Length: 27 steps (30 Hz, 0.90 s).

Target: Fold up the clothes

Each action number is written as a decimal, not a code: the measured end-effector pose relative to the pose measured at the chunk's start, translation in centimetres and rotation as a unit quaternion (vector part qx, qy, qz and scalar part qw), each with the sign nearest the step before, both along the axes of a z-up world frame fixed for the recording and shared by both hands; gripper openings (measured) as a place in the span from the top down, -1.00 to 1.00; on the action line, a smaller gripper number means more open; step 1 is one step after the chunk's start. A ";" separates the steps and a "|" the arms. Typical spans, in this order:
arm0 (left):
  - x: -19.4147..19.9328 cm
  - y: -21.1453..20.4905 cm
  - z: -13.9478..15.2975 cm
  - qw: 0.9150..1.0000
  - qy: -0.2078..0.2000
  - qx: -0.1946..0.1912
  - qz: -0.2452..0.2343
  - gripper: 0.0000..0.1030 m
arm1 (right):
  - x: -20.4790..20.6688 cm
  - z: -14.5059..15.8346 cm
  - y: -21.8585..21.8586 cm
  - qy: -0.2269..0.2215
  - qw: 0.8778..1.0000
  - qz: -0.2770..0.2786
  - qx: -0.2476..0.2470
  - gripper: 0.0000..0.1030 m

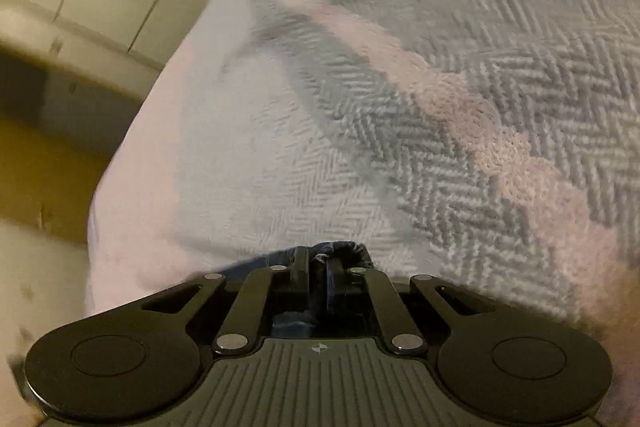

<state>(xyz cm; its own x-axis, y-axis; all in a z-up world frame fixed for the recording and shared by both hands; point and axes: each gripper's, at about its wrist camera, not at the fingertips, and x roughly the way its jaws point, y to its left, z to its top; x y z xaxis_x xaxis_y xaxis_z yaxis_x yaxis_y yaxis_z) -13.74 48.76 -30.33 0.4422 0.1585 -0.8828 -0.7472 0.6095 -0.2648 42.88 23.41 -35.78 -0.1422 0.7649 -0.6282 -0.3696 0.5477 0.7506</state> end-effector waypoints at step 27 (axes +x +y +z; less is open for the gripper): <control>-19.4 -14.9 2.9 0.990 0.027 -0.058 0.128 0.76 | -16.2 4.2 -18.3 -0.083 0.968 0.194 -0.134 0.90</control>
